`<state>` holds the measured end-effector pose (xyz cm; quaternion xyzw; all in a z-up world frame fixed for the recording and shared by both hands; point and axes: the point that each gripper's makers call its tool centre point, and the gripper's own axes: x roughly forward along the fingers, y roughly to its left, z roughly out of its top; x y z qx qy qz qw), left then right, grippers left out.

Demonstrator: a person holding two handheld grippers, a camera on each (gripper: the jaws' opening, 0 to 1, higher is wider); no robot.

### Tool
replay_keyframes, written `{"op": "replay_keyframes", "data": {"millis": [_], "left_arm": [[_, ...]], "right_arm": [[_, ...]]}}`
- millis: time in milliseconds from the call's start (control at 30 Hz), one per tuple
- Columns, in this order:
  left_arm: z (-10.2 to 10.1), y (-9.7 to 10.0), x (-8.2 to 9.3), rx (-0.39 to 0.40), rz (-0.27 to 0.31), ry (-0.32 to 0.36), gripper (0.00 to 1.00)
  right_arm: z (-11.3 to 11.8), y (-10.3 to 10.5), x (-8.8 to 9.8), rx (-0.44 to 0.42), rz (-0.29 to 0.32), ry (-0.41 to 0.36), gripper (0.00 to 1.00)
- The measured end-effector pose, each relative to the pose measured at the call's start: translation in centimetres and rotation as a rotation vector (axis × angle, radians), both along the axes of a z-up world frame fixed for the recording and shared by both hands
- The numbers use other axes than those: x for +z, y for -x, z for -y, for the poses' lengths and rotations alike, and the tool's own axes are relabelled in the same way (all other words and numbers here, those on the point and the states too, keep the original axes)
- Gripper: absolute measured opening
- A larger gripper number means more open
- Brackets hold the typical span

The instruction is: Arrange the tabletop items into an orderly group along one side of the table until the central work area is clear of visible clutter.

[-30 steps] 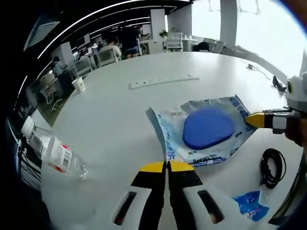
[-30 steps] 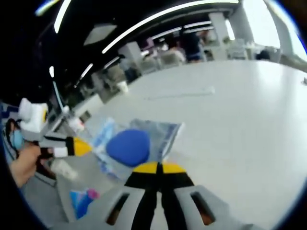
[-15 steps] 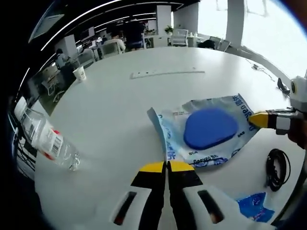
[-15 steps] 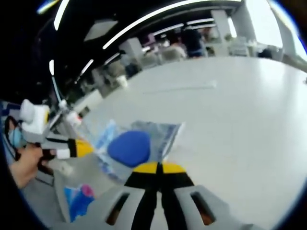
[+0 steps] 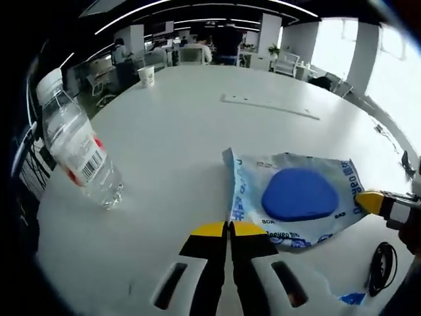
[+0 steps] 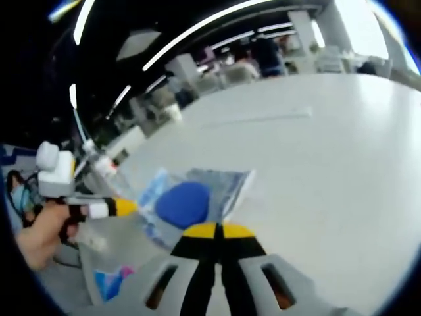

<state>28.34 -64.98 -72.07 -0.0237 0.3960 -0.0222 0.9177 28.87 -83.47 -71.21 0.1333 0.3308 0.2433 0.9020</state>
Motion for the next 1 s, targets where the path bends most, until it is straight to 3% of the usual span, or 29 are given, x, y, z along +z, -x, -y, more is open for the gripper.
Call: {"op": "replay_keyframes", "data": {"millis": [267,400,733,900,1000], "left_arm": [[-1.4,0.1,-0.1,0.054,0.000,-0.019,0.01],[-1.8,0.2,-0.6,0.038,0.001,-0.092,0.01],[-2.9,-0.4,-1.0,0.087,0.015,-0.072,0.02],[-2.8,-0.5,-0.9,0.084,0.040,-0.079,0.13],[-2.8,-0.4,-0.9,0.092,0.045,-0.075,0.18]], "right_arm": [[-1.3,-0.1,-0.2,0.021,-0.006,-0.017,0.00],[-1.8,0.1,-0.6,0.030,-0.005,-0.014,0.00],[-2.1,0.4,-1.1,0.030,-0.013,0.002,0.00],[-2.3,0.4,-1.2,0.042,-0.006,0.010,0.00],[-2.2,0.3,-1.5,0.039,-0.007,0.034,0.08]]}}
